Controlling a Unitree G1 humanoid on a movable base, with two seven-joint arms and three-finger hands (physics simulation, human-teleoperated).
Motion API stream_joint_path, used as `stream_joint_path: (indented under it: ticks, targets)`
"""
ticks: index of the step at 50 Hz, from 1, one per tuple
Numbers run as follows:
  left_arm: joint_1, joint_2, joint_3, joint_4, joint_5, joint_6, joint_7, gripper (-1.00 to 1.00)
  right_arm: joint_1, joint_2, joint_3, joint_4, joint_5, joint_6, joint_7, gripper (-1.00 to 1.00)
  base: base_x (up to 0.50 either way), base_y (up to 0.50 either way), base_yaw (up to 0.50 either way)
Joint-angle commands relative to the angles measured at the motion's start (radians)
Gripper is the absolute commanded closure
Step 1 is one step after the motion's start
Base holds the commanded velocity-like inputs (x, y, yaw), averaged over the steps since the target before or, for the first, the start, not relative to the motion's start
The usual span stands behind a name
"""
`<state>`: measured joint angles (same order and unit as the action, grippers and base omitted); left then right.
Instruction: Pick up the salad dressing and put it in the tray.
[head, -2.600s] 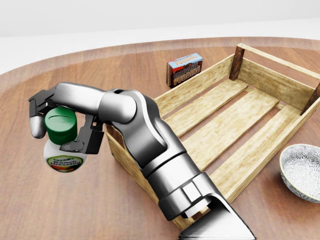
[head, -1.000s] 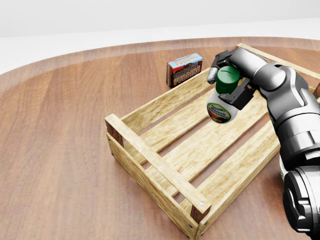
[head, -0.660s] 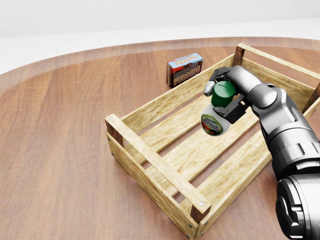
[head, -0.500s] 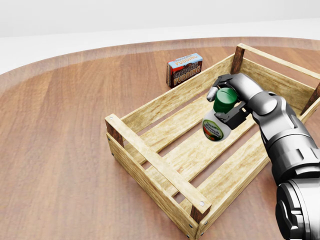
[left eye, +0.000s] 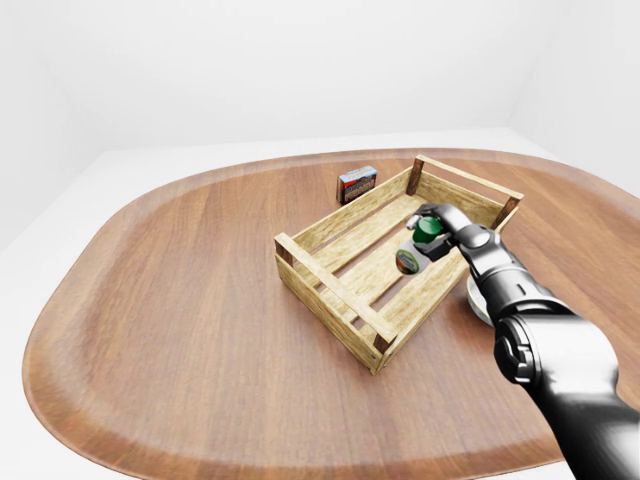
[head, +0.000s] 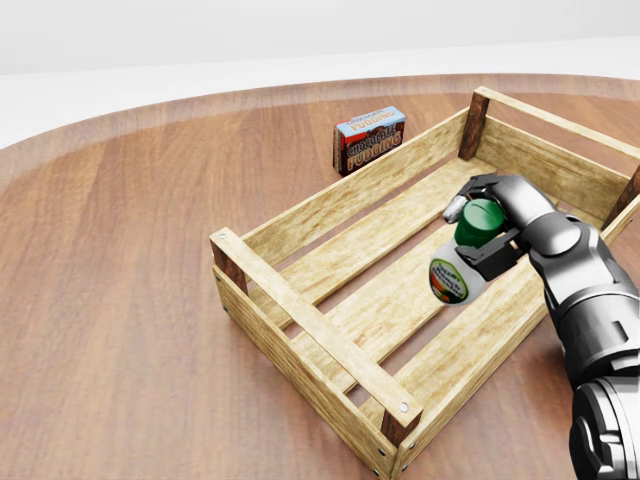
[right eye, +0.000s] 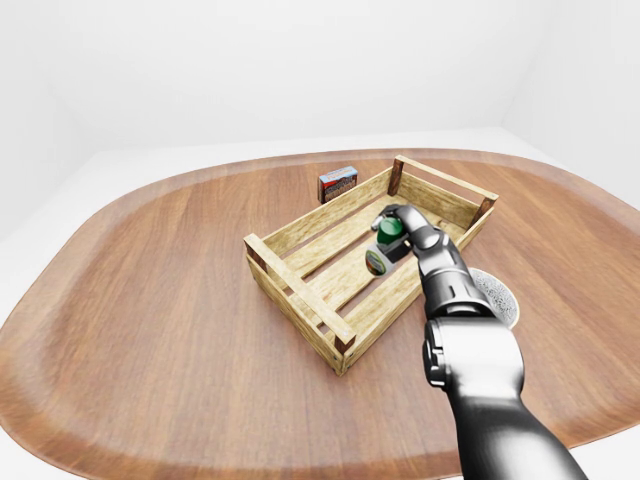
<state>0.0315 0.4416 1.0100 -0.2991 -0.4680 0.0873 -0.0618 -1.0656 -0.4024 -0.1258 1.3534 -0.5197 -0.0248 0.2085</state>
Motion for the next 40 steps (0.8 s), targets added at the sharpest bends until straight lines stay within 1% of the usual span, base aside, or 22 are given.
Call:
stream_joint_path:
  ticks: [1, 2, 5, 11, 21, 30, 33, 40]
  targets:
    - [0.000, -0.002, -0.001, 0.001, 0.002, 0.000, -0.001, -1.00, 0.013, -0.002, -0.031, -0.012, 0.094, 0.044, -0.029, 1.00, 0.00, 0.00, 0.00]
    - [-0.001, -0.003, -0.006, 0.000, 0.005, 0.000, 0.000, -1.00, 0.010, -0.001, -0.039, -0.011, 0.106, 0.070, -0.023, 1.00, 0.00, 0.00, 0.00]
    - [-0.002, -0.006, -0.012, -0.005, 0.009, 0.000, 0.003, -1.00, -0.008, 0.001, -0.065, -0.011, 0.149, 0.112, -0.013, 1.00, 0.00, 0.00, 0.00]
    - [-0.002, -0.004, -0.008, 0.002, 0.008, 0.000, 0.000, -1.00, -0.026, 0.004, -0.055, -0.012, 0.171, 0.112, -0.010, 1.00, 0.00, 0.00, 0.00]
    - [-0.001, -0.007, -0.012, 0.006, 0.009, 0.000, -0.002, -1.00, 0.012, 0.010, -0.061, -0.004, 0.183, 0.112, -0.020, 1.00, 0.00, 0.00, 0.00]
    - [0.001, -0.008, -0.011, 0.001, 0.008, 0.000, -0.001, -1.00, 0.007, 0.009, -0.050, -0.004, 0.154, 0.112, -0.030, 1.00, 0.00, 0.00, 0.00]
    - [0.001, -0.009, -0.011, 0.000, 0.008, 0.000, -0.001, -1.00, 0.003, 0.007, -0.030, -0.004, 0.120, 0.112, -0.036, 1.00, 0.00, 0.00, 0.00]
    - [-0.002, -0.009, -0.016, 0.005, 0.012, 0.000, -0.002, -1.00, 0.001, 0.003, -0.029, -0.004, 0.092, 0.112, -0.035, 1.00, 0.00, 0.00, 0.00]
